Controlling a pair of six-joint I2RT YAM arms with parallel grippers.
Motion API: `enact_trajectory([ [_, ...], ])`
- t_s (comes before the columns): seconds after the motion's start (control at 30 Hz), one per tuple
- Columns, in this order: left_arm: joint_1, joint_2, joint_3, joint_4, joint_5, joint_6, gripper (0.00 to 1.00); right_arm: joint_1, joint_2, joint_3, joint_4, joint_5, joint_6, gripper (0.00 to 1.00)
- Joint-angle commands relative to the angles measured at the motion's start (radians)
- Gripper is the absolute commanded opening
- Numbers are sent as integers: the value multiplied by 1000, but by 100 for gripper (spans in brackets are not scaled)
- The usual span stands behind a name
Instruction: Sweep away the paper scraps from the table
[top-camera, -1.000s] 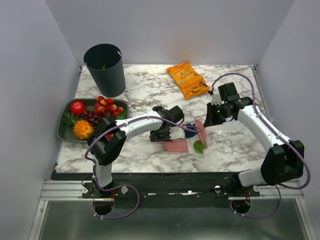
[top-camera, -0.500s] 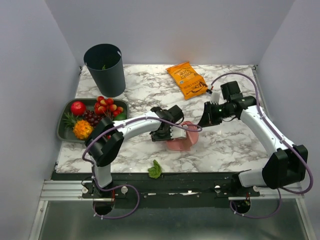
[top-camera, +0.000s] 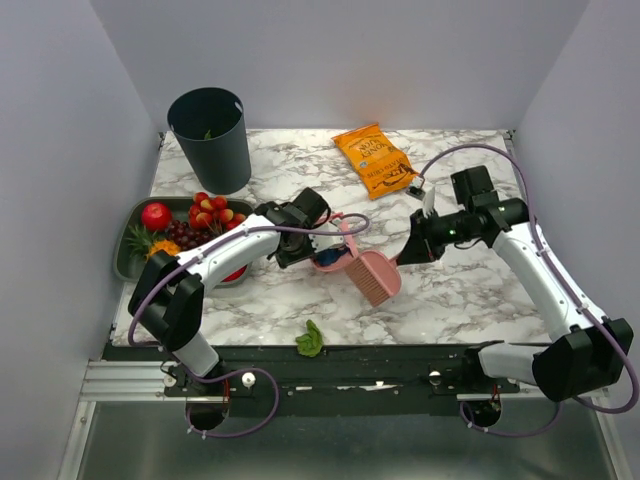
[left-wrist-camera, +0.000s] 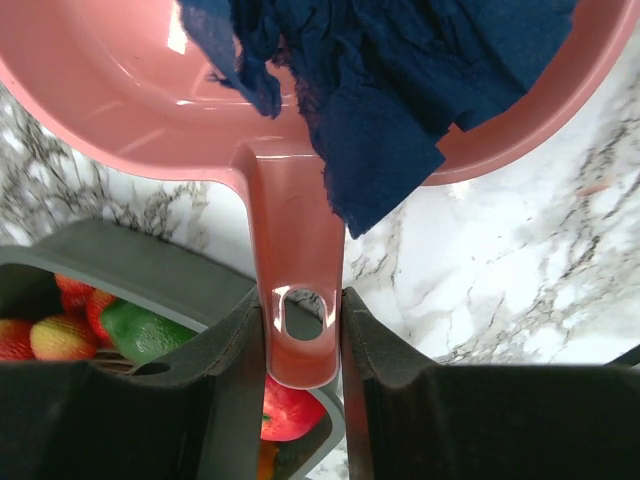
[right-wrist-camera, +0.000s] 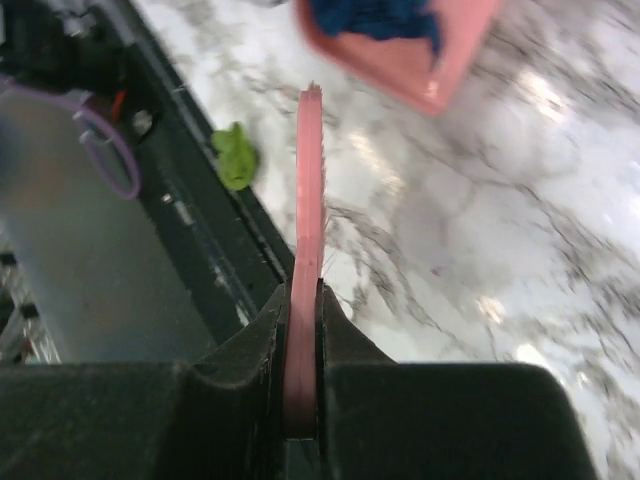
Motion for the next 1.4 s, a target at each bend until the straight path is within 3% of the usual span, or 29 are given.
enact_trajectory([
  [0.0,79,-27,-26,22,-3,-49,0,109,-15,-34,50,-274,-210,0],
  [0.2,136,-29,-12,16,-3,-72,0,320,103,-60,205,-363,-175,0],
  [0.33,172,-33,3,20,-9,-94,0,403,204,-33,209,-400,-188,0],
  [0.4,189,-33,9,16,-7,-101,0,414,270,-39,289,-398,-83,1],
  [0.6,211,-53,6,0,-9,-104,0,417,356,-39,498,-166,192,1],
  [0.97,235,-56,26,-12,-12,-98,0,362,390,24,385,259,203,1],
  [1.23,235,-96,3,-63,13,-80,0,182,312,27,167,364,4,1],
  [1.37,231,-130,-47,-106,42,-20,0,124,231,50,89,329,-81,1],
])
